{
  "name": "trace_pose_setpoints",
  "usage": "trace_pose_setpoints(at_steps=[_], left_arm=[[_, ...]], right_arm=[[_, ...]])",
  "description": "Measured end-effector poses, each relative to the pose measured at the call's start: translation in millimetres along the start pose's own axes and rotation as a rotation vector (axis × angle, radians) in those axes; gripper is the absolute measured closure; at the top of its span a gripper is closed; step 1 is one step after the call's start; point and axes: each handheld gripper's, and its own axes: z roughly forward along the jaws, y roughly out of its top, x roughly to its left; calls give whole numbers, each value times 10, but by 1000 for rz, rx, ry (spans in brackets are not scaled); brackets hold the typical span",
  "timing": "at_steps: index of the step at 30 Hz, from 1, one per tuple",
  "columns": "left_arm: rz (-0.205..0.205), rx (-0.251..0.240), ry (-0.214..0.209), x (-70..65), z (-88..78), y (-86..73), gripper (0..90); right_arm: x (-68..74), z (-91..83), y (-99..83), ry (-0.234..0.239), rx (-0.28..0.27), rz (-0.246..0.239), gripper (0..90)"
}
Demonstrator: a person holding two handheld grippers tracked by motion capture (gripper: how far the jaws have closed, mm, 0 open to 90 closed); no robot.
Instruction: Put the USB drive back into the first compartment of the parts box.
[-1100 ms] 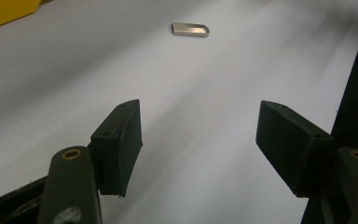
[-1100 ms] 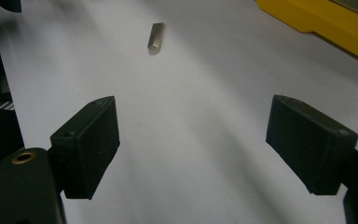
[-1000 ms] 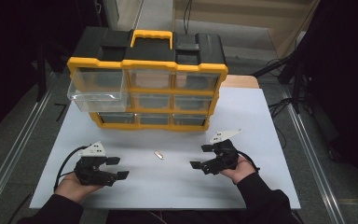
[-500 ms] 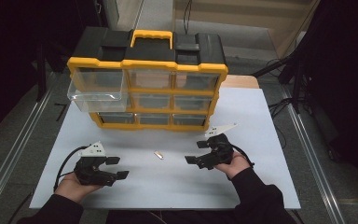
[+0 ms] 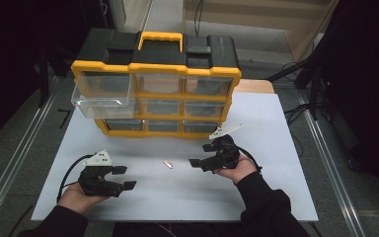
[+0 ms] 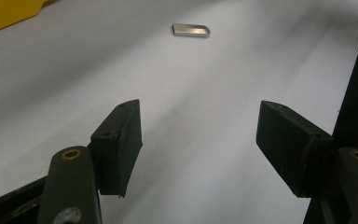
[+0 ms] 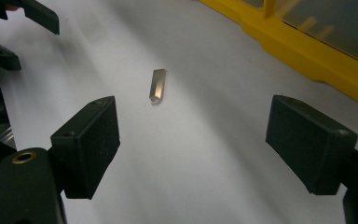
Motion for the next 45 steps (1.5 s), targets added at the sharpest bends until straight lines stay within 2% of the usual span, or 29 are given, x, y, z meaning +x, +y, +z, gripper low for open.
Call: trace_pose_setpoints(at_steps=[4, 11, 16, 24, 28, 38, 45], left_arm=[[1, 0, 0, -1, -1, 0, 322], [0, -3, 3, 0, -2, -1, 323], [0, -10, 2, 4, -10, 0, 320], [-3, -19, -2, 8, -22, 6, 278], [-22, -3, -6, 24, -8, 12, 206], [-21, -27, -2, 31, -24, 15, 205], [-19, -28, -1, 32, -27, 15, 205]], right_arm=[[27, 40, 50, 15, -1, -8, 156], [57, 139, 159, 22, 4, 17, 157], [85, 192, 216, 24, 6, 11, 157], [138, 307, 313, 20, 20, 0, 157], [150, 355, 348, 19, 26, 1, 157], [203, 445, 435, 30, 25, 0, 157], [278, 566, 492, 30, 47, -16, 161]])
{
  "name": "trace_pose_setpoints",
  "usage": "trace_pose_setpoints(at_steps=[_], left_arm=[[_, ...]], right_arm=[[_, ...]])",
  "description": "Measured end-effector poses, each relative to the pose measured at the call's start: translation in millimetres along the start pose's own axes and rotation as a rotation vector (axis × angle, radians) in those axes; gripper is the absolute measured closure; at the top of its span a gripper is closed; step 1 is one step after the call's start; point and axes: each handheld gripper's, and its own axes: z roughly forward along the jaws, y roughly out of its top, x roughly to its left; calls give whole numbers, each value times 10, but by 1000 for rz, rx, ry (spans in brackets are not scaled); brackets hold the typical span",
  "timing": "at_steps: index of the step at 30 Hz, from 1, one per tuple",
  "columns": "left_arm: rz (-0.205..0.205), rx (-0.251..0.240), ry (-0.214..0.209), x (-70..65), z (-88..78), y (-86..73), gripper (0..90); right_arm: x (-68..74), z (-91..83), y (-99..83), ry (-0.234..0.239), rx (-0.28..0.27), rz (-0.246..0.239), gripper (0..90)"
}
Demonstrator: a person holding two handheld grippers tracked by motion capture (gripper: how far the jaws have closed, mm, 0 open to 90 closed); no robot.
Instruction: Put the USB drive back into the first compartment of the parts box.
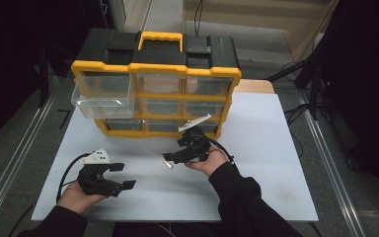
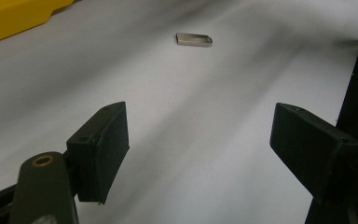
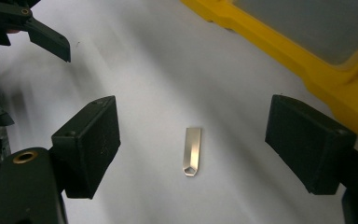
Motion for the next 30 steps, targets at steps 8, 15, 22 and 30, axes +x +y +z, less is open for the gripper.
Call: trace_pose_setpoints(at_steps=[8, 15, 22, 30], left_arm=[[5, 4, 2, -9, 1, -1, 210], [4, 9, -2, -10, 2, 0, 210], [10, 10, -2, -13, 4, 1, 211], [12, 11, -6, -13, 7, 0, 211]], right_arm=[[32, 105, 8, -1, 29, -9, 183], [32, 166, -24, 1, 48, -16, 208], [50, 265, -86, -6, 100, -15, 238], [75, 384, -155, -38, 126, -36, 321]])
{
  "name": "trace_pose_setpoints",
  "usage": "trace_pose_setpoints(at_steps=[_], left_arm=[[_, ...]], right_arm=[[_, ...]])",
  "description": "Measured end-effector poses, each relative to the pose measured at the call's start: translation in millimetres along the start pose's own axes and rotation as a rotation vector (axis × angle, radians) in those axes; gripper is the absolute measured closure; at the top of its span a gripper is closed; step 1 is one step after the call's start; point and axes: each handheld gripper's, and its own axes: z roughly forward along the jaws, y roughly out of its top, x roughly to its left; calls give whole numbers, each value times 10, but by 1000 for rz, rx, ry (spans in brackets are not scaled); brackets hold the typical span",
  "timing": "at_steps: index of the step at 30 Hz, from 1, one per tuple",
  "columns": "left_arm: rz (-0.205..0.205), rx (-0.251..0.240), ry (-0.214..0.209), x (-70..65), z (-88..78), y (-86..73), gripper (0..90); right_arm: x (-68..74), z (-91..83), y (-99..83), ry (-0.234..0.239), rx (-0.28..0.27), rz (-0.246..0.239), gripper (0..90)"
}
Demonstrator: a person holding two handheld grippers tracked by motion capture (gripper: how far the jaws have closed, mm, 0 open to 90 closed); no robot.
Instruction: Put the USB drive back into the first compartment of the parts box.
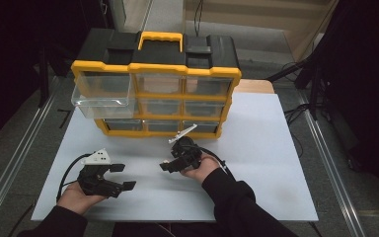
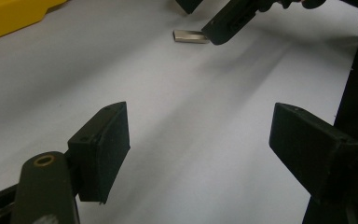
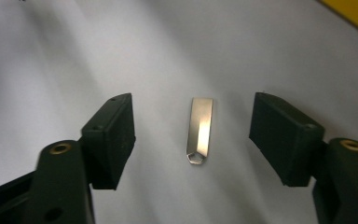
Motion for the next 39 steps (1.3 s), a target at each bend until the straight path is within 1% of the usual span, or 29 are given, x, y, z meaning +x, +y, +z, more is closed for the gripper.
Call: trace_pose_setpoints(at_steps=[1, 2, 4, 5, 6, 7, 9, 10, 11, 12, 13, 15, 17, 20, 22, 24, 25, 28, 32, 34, 36, 38, 39], left_arm=[[0, 0, 0, 0, 0, 0, 211], [-1, 0, 0, 0, 0, 0, 211], [-1, 0, 0, 0, 0, 0, 211], [-2, 0, 0, 1, 0, 0, 211], [-3, 1, 1, 2, -1, 1, 211], [-3, 2, 1, 1, 0, 1, 211], [-2, 1, 0, -1, 2, 0, 211], [-2, 3, 0, -1, 3, 1, 211], [-2, 3, 0, -1, 3, 1, 211], [-2, 3, 0, 0, 3, 1, 211], [-2, 3, 0, 0, 3, 1, 211], [-3, 4, 0, 0, 3, 1, 211], [-3, 4, 1, -1, 5, 1, 211], [-3, 6, 1, -1, 5, 2, 211], [-2, 7, 1, -2, 4, 2, 211], [-3, 5, 1, -2, 5, 1, 212], [-4, 5, 2, -2, 4, 1, 211], [-4, 10, 2, -3, 3, 3, 211], [-4, 10, 2, -3, 3, 2, 211], [-5, 11, 1, -3, 4, 3, 211], [-4, 12, 0, -4, 3, 3, 211], [-4, 13, -1, -5, 4, 3, 212], [-3, 13, -1, -6, 4, 3, 212]], right_arm=[[-4, 12, -8, -4, 3, -3, 354], [-4, 12, -8, -4, 3, -3, 354], [-4, 35, -27, -6, 10, 3, 428], [3, 38, -39, -15, 10, 1, 448], [15, 37, -49, -41, 5, -7, 503], [15, 37, -49, -41, 5, -7, 503], [30, 38, -53, -44, 7, 6, 568], [62, 47, -62, -68, 1, -4, 602], [62, 47, -62, -68, 1, -4, 602], [83, 50, -72, -98, 0, -21, 644], [83, 50, -72, -98, 0, -21, 644], [93, 53, -81, -118, -7, -7, 691], [88, 51, -93, -121, -13, 4, 753], [62, 44, -98, -106, -13, 20, 761], [54, 44, -96, -100, -14, 20, 762], [32, 38, -94, -86, -10, 16, 762], [24, 38, -94, -80, -12, 24, 763], [-10, 28, -86, -54, -6, 32, 763], [-16, 21, -78, -41, 1, 28, 763], [-26, 8, -76, -29, 7, 16, 763], [-18, -6, -67, -17, 2, 25, 763], [-29, -34, -59, -7, 4, 7, 763], [-23, -47, -50, 3, 2, 15, 763]])
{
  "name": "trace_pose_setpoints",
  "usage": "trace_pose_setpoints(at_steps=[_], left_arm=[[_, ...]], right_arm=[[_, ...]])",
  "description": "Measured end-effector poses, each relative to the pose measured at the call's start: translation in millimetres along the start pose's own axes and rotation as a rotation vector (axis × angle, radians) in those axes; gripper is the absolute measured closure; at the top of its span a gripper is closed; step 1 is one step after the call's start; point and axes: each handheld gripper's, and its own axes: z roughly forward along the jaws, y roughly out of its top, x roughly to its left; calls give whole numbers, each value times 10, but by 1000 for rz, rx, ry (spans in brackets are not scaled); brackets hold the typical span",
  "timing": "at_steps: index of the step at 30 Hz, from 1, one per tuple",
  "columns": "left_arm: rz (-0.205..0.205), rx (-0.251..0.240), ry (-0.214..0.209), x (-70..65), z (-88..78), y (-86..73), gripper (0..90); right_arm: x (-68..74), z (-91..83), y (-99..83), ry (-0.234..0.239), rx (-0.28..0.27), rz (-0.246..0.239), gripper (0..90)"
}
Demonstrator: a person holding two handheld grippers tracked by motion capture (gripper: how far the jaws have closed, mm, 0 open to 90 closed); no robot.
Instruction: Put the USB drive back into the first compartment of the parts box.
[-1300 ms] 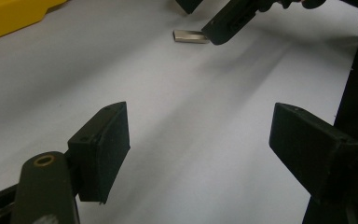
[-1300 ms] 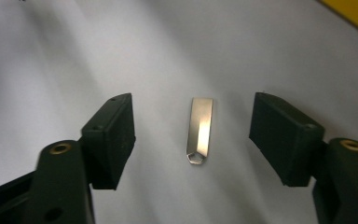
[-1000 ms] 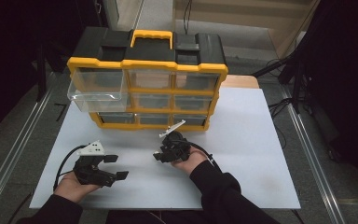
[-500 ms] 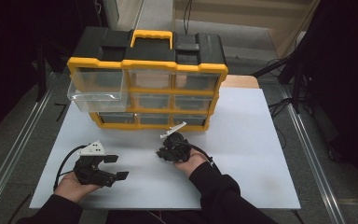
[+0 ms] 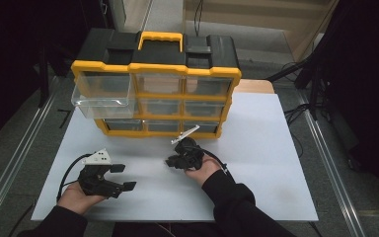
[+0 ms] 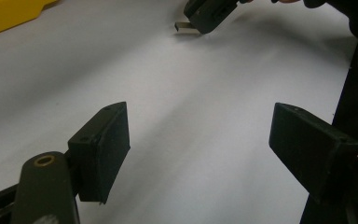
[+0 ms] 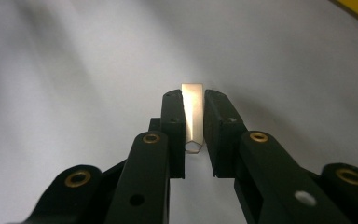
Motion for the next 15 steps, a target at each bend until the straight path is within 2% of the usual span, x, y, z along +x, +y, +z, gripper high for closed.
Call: trace_pose_setpoints(at_steps=[9, 12, 15], left_arm=[[-1, -4, -3, 3, -5, 2, 212], [-2, -6, -2, 2, -6, 1, 212], [0, -4, -3, 2, -4, 2, 212]], right_arm=[[-7, -171, 77, 39, -5, -23, 764], [2, -210, 91, 48, 3, -10, 764], [-7, -252, 105, 70, 5, -34, 764]])
